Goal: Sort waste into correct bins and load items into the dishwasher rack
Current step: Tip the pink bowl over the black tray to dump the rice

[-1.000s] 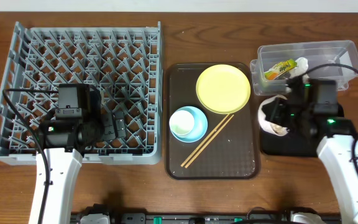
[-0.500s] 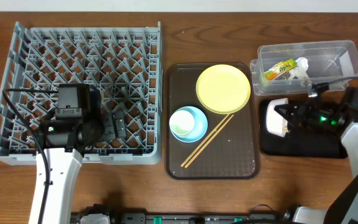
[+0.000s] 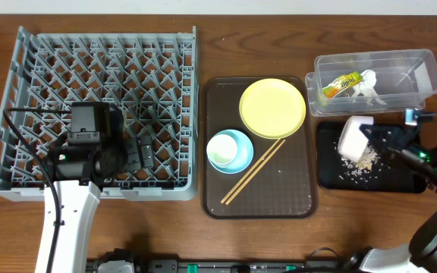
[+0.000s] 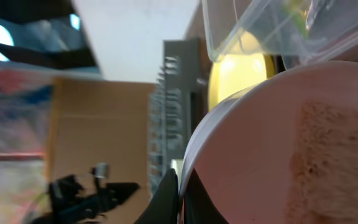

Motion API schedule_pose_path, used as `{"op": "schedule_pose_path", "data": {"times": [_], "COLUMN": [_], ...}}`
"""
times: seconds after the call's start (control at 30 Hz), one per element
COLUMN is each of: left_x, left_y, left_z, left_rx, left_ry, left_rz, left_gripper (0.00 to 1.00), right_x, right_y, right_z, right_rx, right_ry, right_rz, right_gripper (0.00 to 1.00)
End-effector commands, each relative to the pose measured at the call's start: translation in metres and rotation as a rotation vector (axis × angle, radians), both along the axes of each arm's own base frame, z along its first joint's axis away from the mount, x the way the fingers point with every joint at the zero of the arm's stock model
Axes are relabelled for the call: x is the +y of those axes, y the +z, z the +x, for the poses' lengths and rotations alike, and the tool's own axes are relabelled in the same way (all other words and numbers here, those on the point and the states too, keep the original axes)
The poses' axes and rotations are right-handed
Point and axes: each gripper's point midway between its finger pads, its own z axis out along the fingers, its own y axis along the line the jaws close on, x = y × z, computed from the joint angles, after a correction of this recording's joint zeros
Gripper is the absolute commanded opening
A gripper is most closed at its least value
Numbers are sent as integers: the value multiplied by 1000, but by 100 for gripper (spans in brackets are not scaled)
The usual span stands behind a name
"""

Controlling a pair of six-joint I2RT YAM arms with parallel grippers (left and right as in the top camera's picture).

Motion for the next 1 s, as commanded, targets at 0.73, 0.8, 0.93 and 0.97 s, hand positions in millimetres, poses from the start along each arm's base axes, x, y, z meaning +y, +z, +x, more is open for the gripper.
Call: {"op": "schedule_pose_path", "data": {"times": [0.73, 0.8, 0.93, 0.97], "left_x": [-2, -2, -2, -2], "left_y": [7, 7, 7, 7], "left_z": [4, 4, 4, 4], "left_rx": [-18, -18, -18, -18], "left_ry": [1, 1, 1, 1], "left_rz": [-12, -12, -12, -12], "left_gripper": [100, 100, 100, 100], "right_x": [-104, -102, -84, -78], "right_y": [-12, -12, -12, -12], "right_z": [-16, -15, -9, -7], "right_rx": [36, 37, 63, 72], "right_ry": [-292, -285, -236, -216], "right_rz": [269, 270, 287, 292], "right_gripper": [1, 1, 1, 1]}}
